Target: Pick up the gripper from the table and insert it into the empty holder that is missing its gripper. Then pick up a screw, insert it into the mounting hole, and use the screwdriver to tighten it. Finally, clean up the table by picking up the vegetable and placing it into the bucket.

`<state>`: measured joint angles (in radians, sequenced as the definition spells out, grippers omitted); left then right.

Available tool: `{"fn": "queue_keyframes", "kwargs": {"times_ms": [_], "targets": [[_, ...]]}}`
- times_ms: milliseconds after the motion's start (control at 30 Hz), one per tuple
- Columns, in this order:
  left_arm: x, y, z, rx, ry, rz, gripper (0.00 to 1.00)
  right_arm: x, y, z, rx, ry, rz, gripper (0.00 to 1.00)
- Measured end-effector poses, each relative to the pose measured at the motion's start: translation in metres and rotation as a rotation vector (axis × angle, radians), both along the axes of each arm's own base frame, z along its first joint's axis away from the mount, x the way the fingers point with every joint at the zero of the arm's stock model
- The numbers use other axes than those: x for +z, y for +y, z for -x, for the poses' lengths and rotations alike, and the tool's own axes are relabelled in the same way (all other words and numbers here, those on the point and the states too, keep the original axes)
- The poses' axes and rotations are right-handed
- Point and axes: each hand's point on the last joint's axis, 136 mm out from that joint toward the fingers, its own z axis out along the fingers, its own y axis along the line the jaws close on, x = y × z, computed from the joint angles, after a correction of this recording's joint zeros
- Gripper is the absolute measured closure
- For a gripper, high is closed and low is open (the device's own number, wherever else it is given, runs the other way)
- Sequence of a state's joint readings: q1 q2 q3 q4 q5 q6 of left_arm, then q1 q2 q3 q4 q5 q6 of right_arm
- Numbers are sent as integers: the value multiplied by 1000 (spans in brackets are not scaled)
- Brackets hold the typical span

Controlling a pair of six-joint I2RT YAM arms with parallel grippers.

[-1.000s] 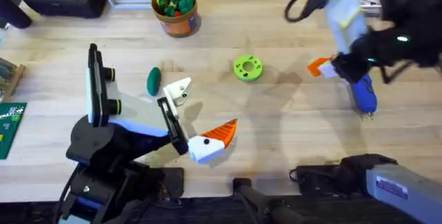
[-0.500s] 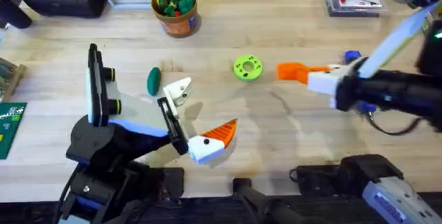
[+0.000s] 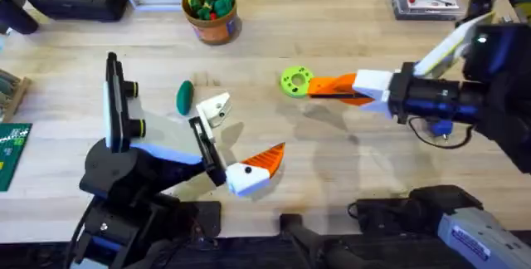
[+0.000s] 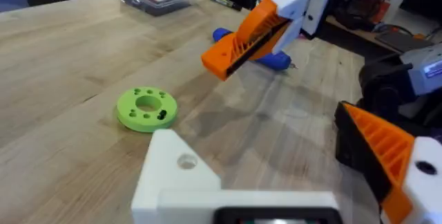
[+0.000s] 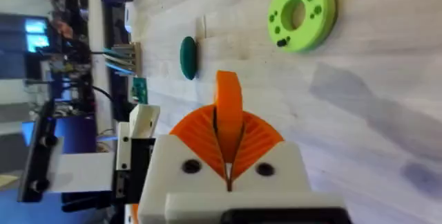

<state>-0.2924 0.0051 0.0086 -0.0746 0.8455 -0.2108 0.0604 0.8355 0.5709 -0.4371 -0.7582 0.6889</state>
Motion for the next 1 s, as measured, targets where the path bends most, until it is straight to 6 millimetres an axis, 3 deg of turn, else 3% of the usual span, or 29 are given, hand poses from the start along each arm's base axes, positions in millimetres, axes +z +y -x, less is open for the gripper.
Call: {"fn": "queue_keyframes", "kwargs": {"times_ms": [100,300,500,733,1000], "targets": [[0,0,0,0,0,0,16,-2,11,-1,22,35,-27,991],[0,0,0,0,0,0,15,4,55,-7,173,5,-103,991],[0,0,0,0,1,0,15,-7,90,-12,303,78,-219,991],[0,0,0,0,2,1,15,-4,108,-19,402,127,-365,992],[0,0,0,0,3,1,15,-10,125,8,529,235,-412,992]]}}
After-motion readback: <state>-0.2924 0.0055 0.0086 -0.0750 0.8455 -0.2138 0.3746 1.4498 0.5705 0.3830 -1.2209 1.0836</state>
